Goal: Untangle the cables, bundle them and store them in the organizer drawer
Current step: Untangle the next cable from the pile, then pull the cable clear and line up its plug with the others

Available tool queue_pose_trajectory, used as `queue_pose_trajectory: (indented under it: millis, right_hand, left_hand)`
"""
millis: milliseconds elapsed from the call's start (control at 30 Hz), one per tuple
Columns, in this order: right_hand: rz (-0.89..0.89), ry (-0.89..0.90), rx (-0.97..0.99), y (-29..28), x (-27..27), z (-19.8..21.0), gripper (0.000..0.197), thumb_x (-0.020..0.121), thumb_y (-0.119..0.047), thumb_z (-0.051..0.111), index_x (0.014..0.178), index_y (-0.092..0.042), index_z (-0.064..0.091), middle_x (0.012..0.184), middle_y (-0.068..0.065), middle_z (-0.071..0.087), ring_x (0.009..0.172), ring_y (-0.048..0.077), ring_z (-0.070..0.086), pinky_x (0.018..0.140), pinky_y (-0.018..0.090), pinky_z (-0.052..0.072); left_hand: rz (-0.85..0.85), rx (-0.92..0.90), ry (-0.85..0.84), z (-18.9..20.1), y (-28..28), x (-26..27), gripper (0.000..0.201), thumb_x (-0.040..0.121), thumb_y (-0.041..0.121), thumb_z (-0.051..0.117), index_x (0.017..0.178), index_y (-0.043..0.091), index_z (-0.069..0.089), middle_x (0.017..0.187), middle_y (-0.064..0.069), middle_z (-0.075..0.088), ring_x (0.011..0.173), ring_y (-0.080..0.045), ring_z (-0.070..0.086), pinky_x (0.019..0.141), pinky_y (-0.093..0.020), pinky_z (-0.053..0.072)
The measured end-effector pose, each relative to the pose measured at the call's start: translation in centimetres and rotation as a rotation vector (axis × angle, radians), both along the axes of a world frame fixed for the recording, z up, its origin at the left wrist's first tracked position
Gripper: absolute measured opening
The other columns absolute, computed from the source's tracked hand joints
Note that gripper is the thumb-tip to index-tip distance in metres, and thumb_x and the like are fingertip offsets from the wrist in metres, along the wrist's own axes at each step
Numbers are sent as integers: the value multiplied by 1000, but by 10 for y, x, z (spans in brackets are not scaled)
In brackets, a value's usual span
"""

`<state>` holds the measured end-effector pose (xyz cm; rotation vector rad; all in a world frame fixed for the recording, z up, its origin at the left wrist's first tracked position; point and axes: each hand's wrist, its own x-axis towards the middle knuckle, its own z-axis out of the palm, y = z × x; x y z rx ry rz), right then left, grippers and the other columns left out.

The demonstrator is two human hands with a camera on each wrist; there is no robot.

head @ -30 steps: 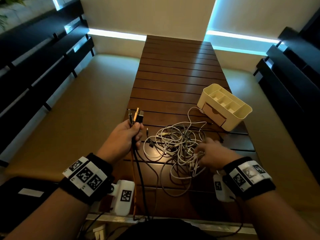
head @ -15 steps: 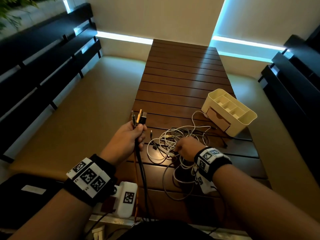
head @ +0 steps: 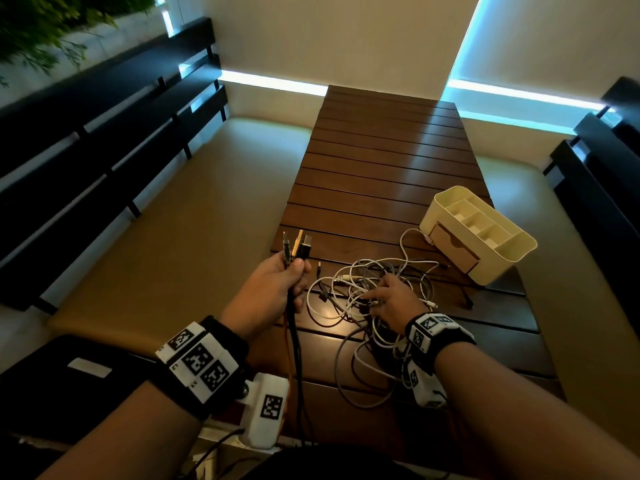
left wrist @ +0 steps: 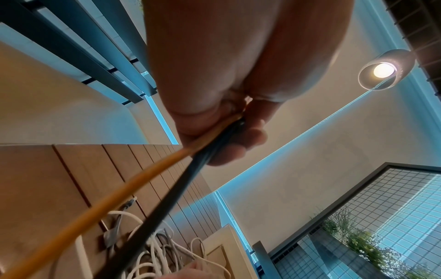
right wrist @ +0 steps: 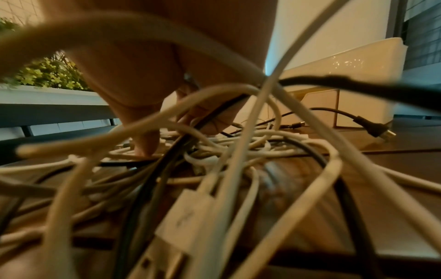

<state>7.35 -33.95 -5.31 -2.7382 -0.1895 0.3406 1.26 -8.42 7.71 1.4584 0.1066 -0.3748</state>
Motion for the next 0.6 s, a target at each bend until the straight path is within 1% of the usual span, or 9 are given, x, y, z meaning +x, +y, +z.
queue_pose_trajectory:
  millis: [100,133,167,233,267,367,467,533,600]
  right_hand:
    - [-2,-29,1,-1,2,-6,18,90,-16,69,107,-18,75,104,-3,44,98,15,51,91,27,49]
    - [-3,-37,9,-1,1,-7,17,90,-15,68,105,-18,75,103,-4,43,96,14,50,90,28,49]
    - [-13,-47,36,-2,1,-7,15,90,-15,68,104,-17,75,102,-5,44,95,13,49,86,24,49]
    - [-72,-76,168,-1,-2,2,12,89,-13,70,99,-16,76,98,-4,45,90,12,50,73,11,42]
    - [-109,-95,269,0,-5,10,11,88,-13,72,97,-15,76,97,-3,47,87,12,52,71,9,40]
    - [-143,-204,508,2,-15,46,11,89,-17,70,98,-21,73,99,-6,57,89,5,56,79,18,47]
    - [-193,-330,737,7,-28,99,13,93,-19,65,101,-27,70,100,-11,65,92,-2,60,80,17,50]
    - [-234,-433,929,8,-36,137,14,93,-23,64,105,-27,70,101,-8,69,92,4,64,77,17,53]
    - [-231,-470,1100,8,-41,161,14,92,-26,64,105,-31,69,99,1,72,87,11,68,74,23,57]
  left_hand:
    - [-9,11,-13,0,-3,-1,22,106,21,37,97,10,53,57,9,48,53,-11,44,56,-25,42]
    - [-11,14,-19,1,-4,-1,22,106,21,37,97,10,53,57,9,48,53,-10,44,55,-25,42]
    - [-11,18,-25,1,-5,-2,22,106,21,36,97,10,53,57,9,47,53,-10,44,55,-24,42]
    - [-6,22,-29,1,-5,-2,23,106,21,36,97,10,53,58,8,47,53,-10,43,55,-24,41]
    - [1,23,-31,1,-6,-2,23,107,20,36,97,10,53,58,8,46,53,-10,43,55,-25,41]
    - [18,12,-35,1,-8,-2,23,107,20,35,96,11,53,59,6,46,52,-10,43,56,-26,41]
    - [28,5,-44,0,-13,-1,23,107,20,35,96,11,53,59,6,46,51,-10,43,56,-27,41]
    - [36,-21,-35,0,-17,0,23,107,19,35,95,11,53,59,5,45,50,-10,43,55,-28,39]
    - [36,-39,-32,0,-22,0,23,106,19,35,95,11,54,58,6,44,49,-10,40,54,-28,35]
